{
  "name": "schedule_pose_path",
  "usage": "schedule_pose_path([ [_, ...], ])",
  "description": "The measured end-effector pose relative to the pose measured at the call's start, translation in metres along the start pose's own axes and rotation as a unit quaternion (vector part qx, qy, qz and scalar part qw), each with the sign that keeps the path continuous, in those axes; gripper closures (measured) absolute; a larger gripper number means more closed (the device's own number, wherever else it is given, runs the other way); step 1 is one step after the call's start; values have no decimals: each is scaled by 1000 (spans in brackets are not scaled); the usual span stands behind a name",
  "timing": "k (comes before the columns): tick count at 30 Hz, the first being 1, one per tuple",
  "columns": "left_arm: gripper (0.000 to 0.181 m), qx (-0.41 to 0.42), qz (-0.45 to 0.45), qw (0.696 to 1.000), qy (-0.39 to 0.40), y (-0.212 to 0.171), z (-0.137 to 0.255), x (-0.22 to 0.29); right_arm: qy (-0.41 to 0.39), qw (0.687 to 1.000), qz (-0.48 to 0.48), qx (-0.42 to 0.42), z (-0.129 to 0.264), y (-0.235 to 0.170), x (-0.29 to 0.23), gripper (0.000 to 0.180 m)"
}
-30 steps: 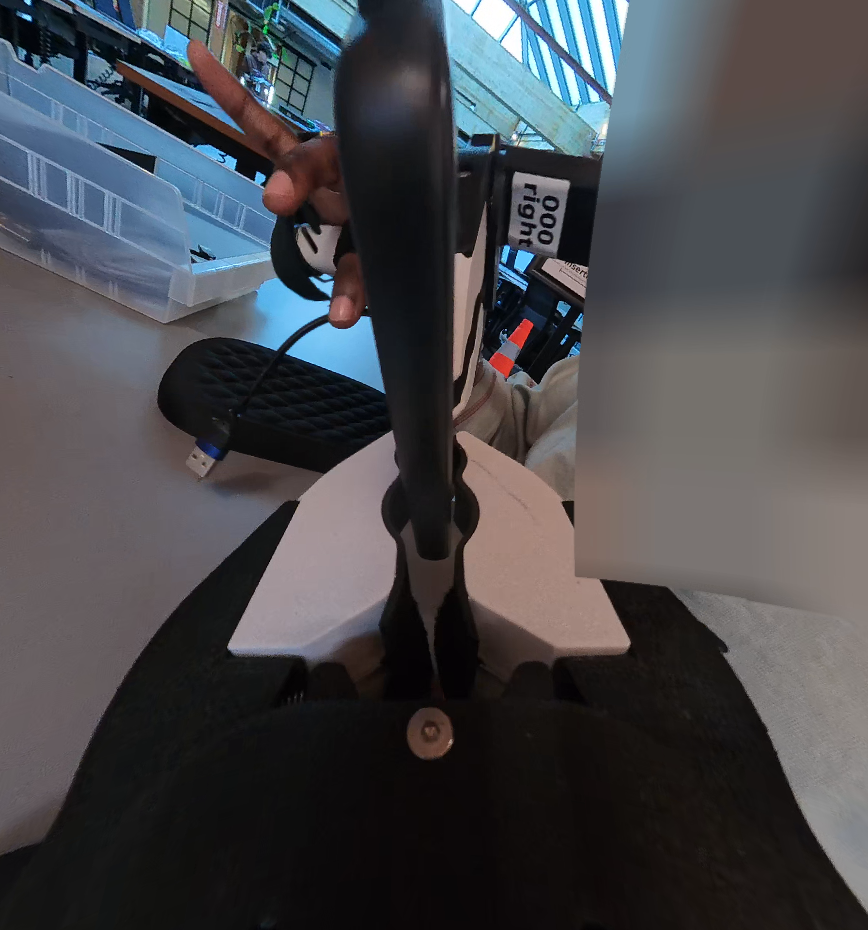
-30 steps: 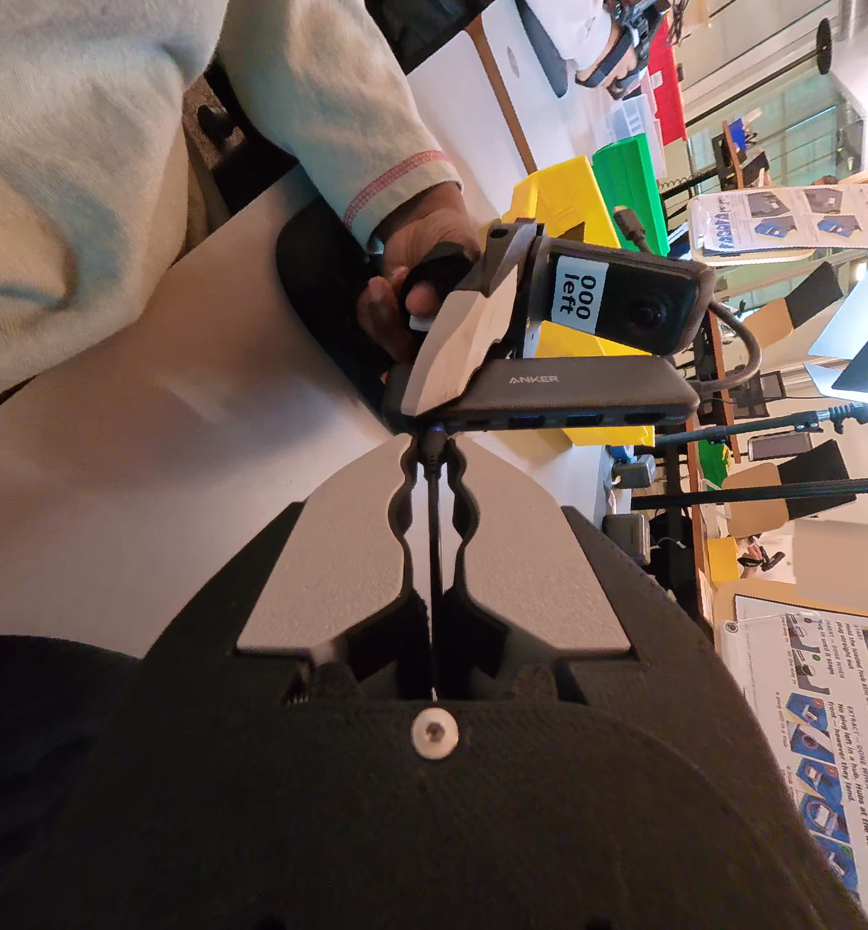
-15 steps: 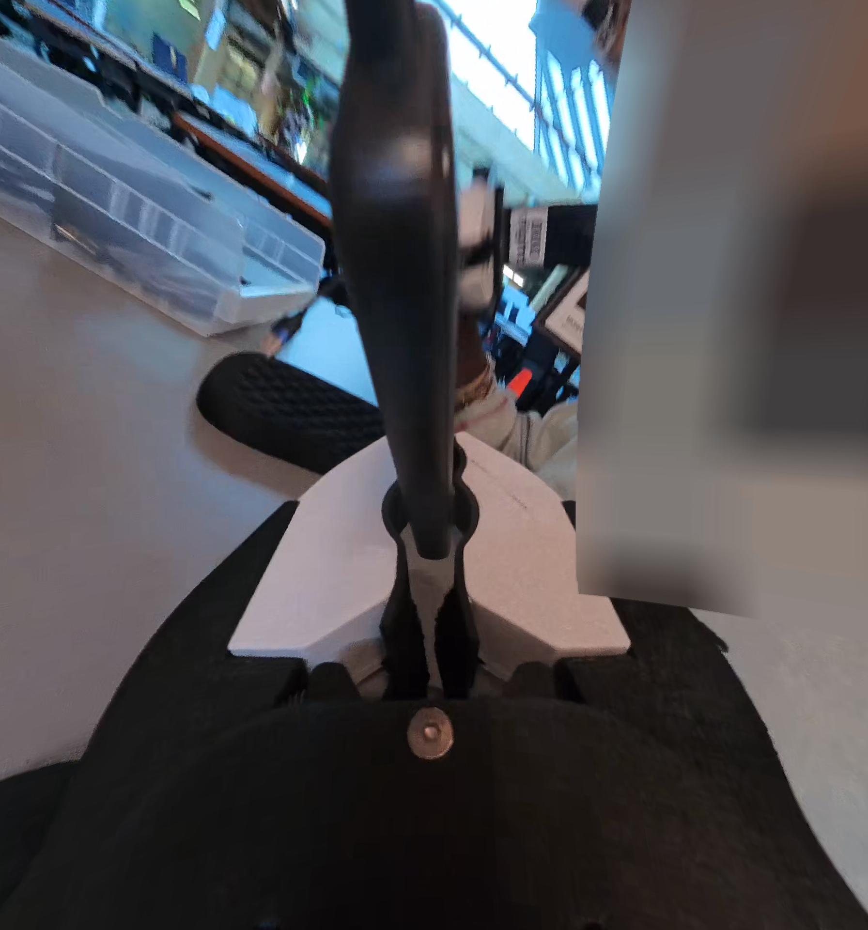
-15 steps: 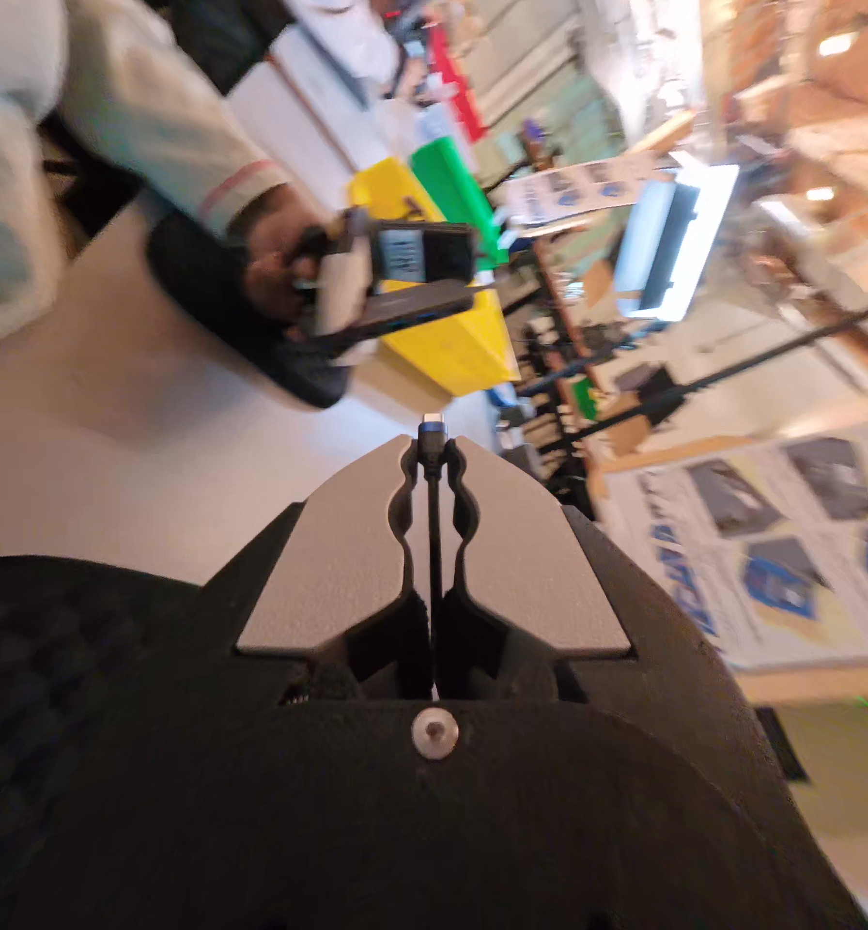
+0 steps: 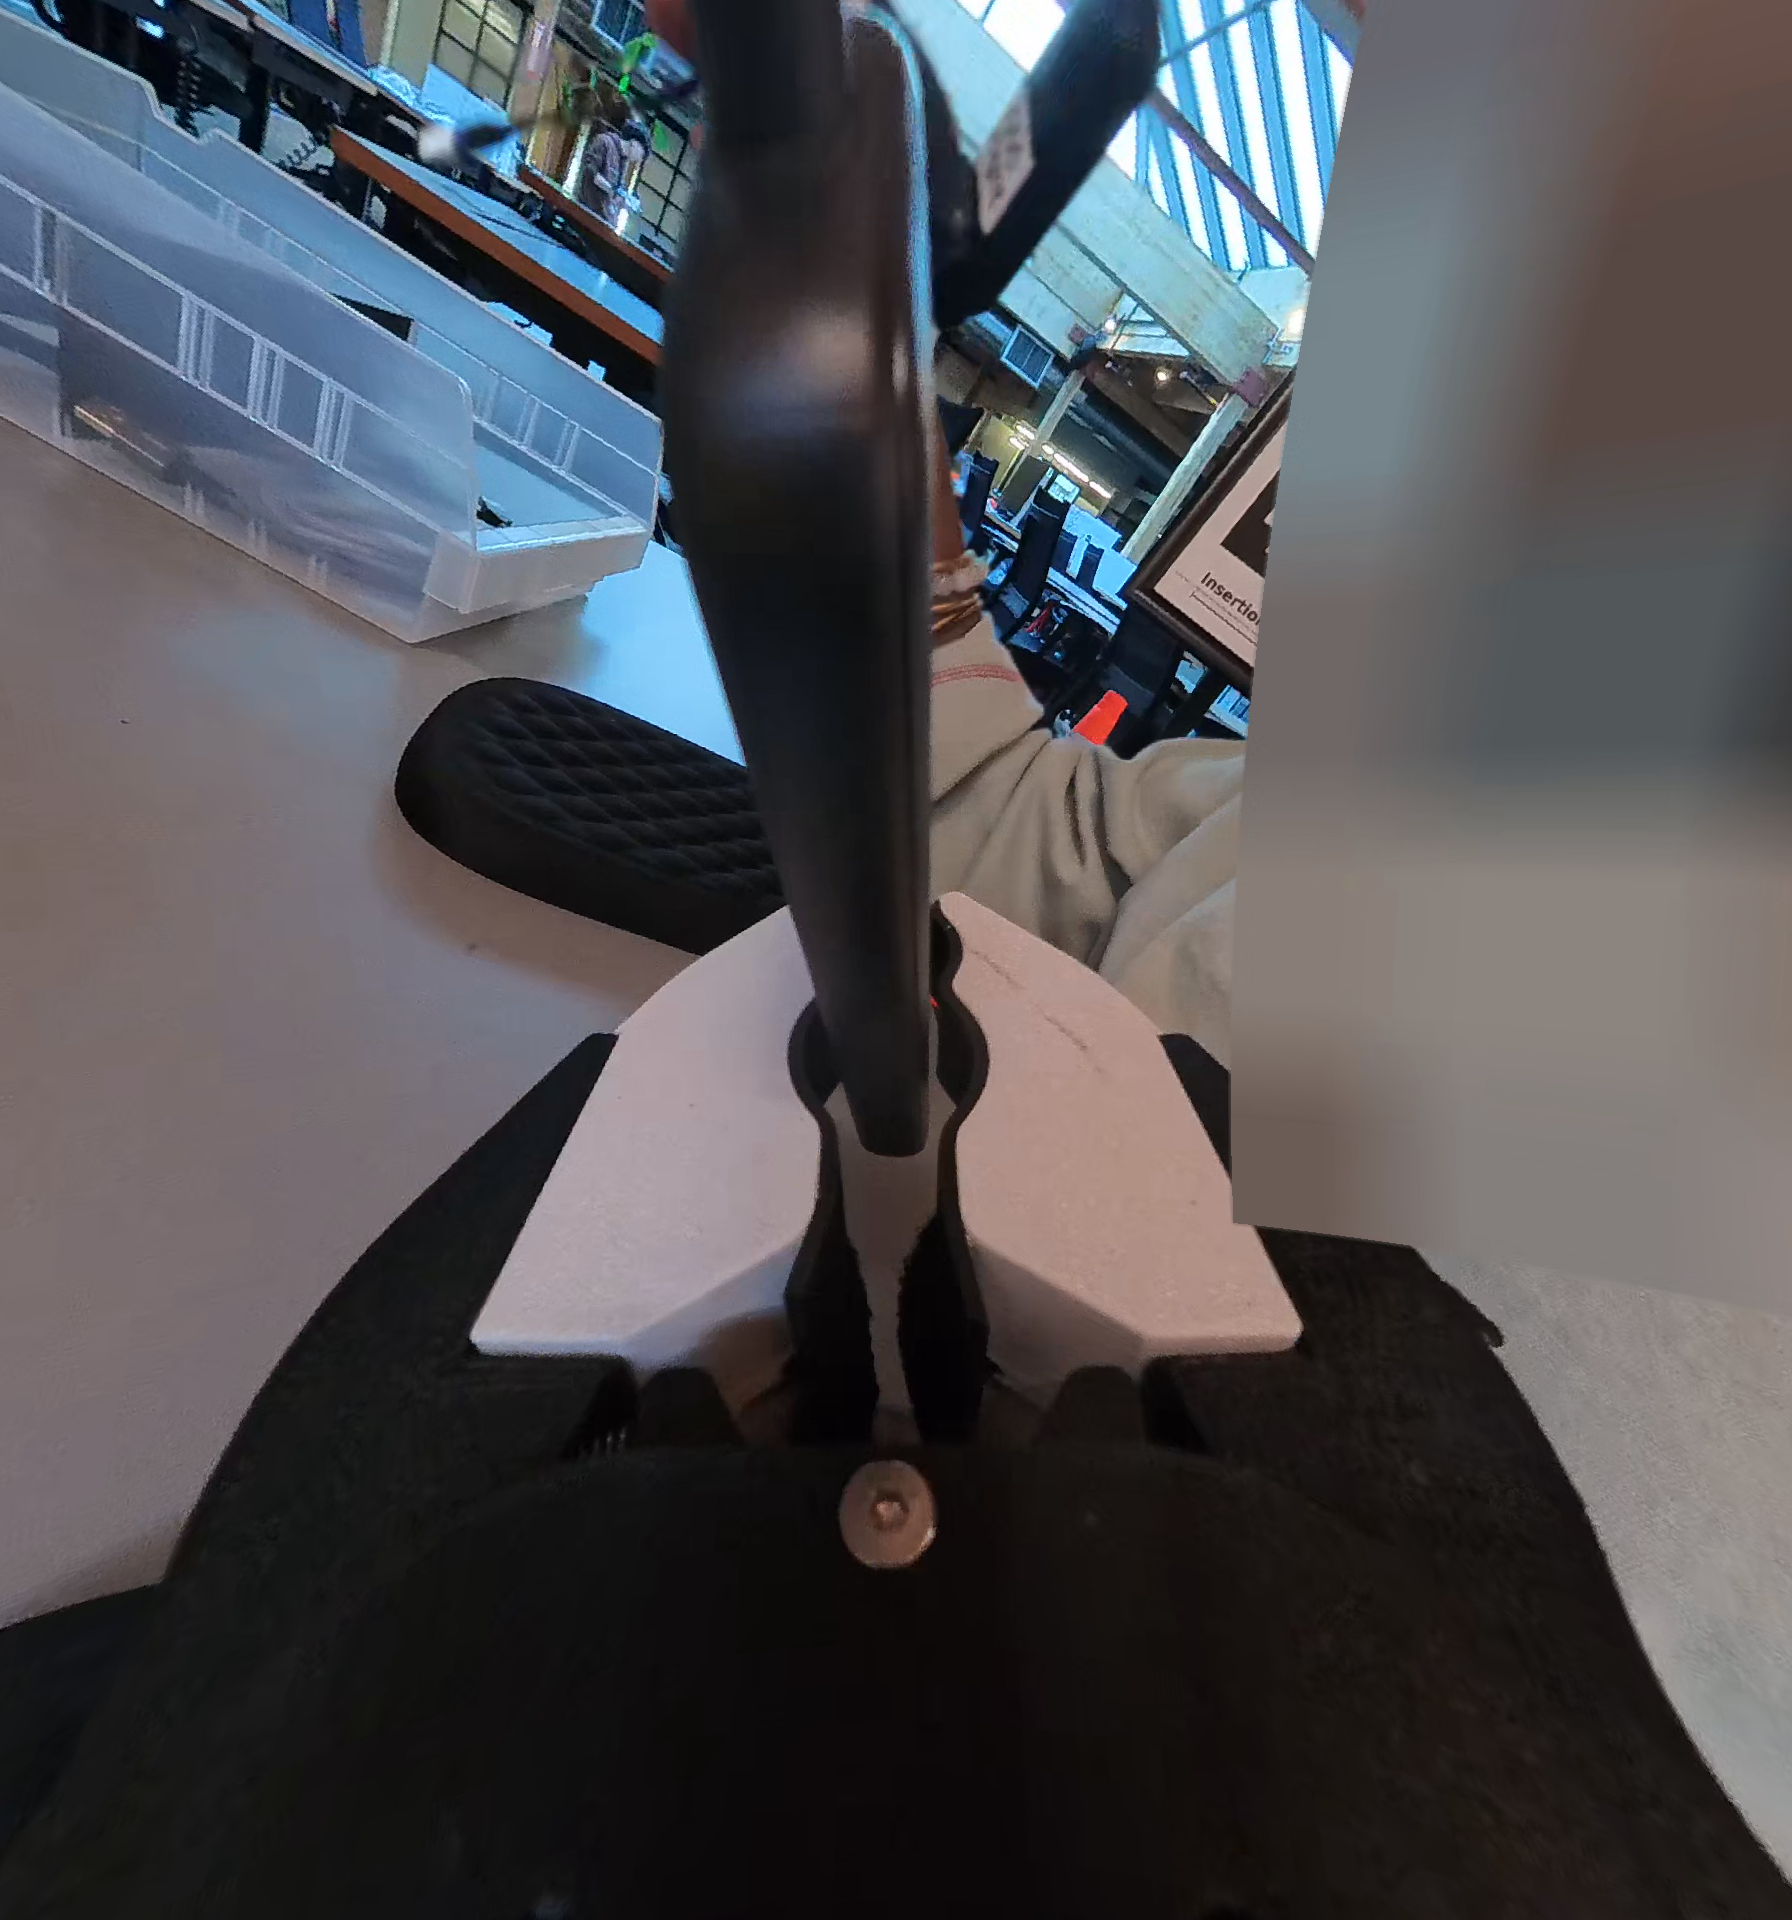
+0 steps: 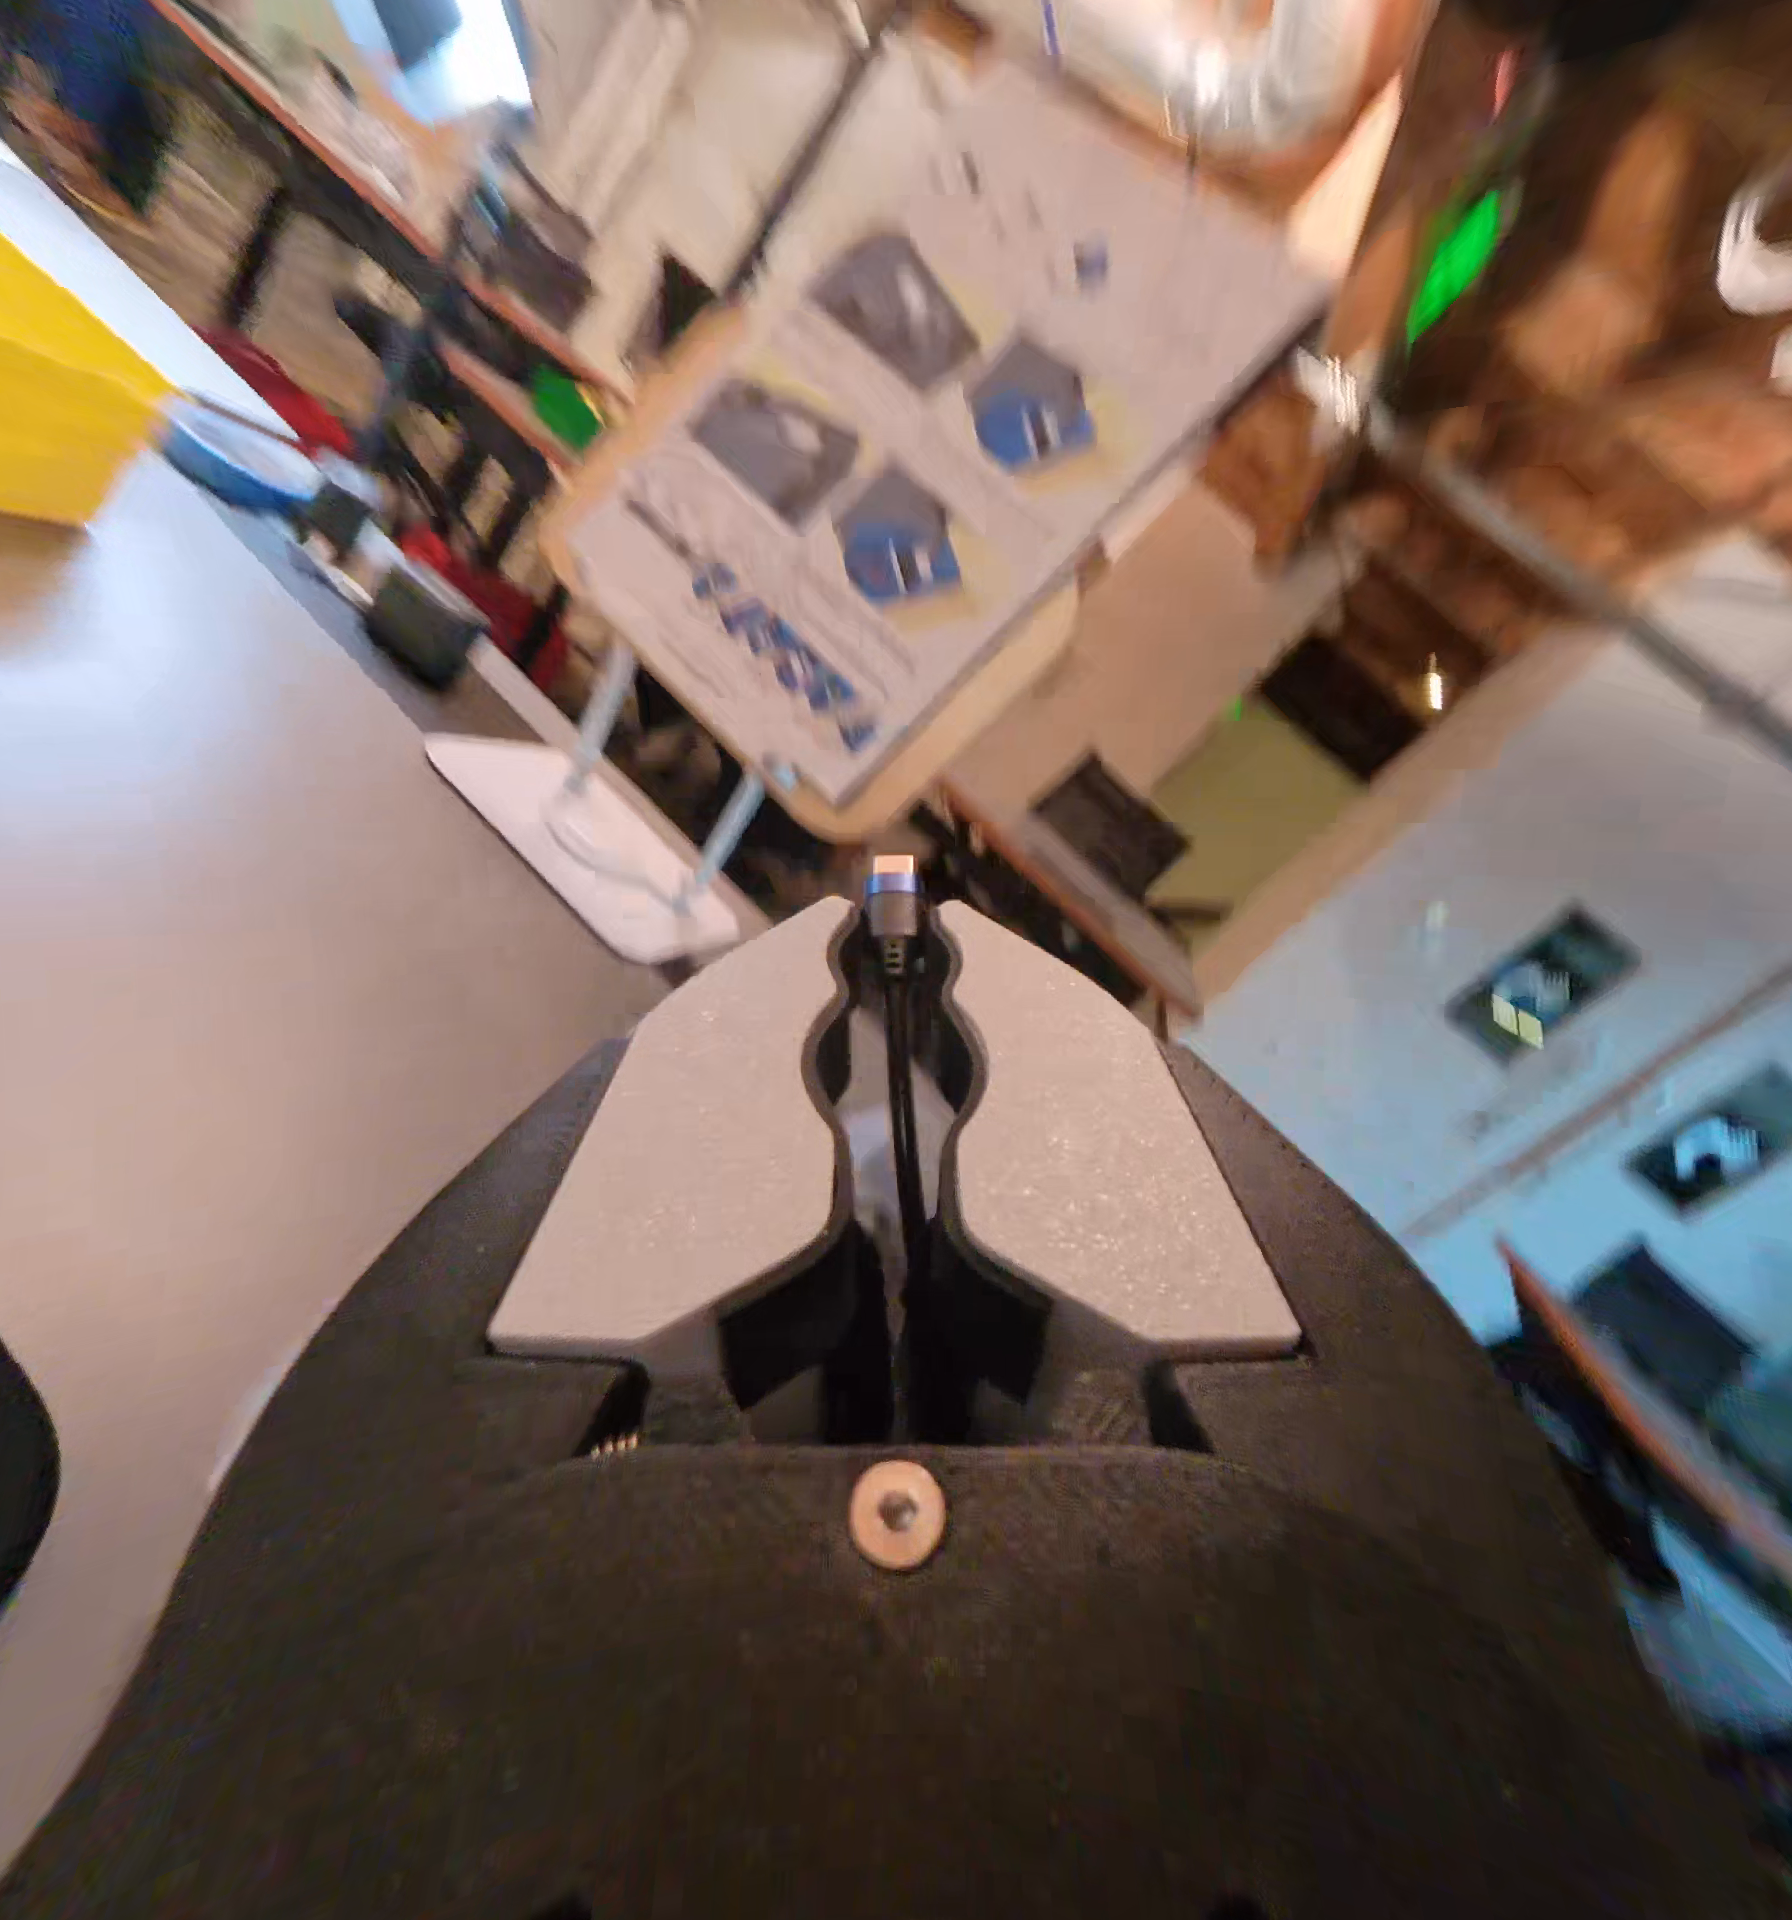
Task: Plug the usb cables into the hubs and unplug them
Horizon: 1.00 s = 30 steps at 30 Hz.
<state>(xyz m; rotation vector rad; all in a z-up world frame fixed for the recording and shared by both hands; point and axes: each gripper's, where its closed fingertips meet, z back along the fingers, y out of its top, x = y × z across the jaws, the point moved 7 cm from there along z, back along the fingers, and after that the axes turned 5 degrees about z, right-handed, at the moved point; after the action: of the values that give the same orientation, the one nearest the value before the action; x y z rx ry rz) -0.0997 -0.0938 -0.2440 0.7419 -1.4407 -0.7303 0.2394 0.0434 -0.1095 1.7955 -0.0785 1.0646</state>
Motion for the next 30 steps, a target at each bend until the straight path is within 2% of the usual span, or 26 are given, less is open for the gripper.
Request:
schedule_pose_path([
  [4,168,1,5,1000,-3,0,1,-1,-44,985,-39,-163,-6,-59,-1,168],
  [7,168,-3,2,1000,-2,0,0,0,-52,975,-16,-217,-8,-82,-8,168],
  [9,168,-6,1,1000,-1,-1,-1,-1,-19,969,-11,-248,-9,-91,-17,168],
  [11,168,-7,1,1000,0,-1,-1,-1,48,958,-36,-279,-12,-99,-27,159],
  [14,168,-8,0,1000,1,-1,-2,-1,68,954,-55,-288,-12,-100,-31,152],
  [19,168,-12,-2,1000,3,-2,-2,-1,72,971,-68,-219,-11,-70,-30,149],
  [22,168,-19,-5,1000,8,-2,-3,-1,91,983,-104,-119,-16,-30,-38,148],
  [24,168,-24,-8,1000,10,-3,-4,-1,135,982,-127,-35,-22,2,-54,148],
  [27,168,-26,-11,1000,12,-3,-4,-1,241,956,-151,74,-35,51,-93,141],
  [29,168,-27,-14,999,14,-3,-5,0,307,929,-159,132,-43,78,-125,126],
  [30,168,-28,-16,999,16,-3,-5,0,340,913,-168,153,-46,90,-141,125],
])
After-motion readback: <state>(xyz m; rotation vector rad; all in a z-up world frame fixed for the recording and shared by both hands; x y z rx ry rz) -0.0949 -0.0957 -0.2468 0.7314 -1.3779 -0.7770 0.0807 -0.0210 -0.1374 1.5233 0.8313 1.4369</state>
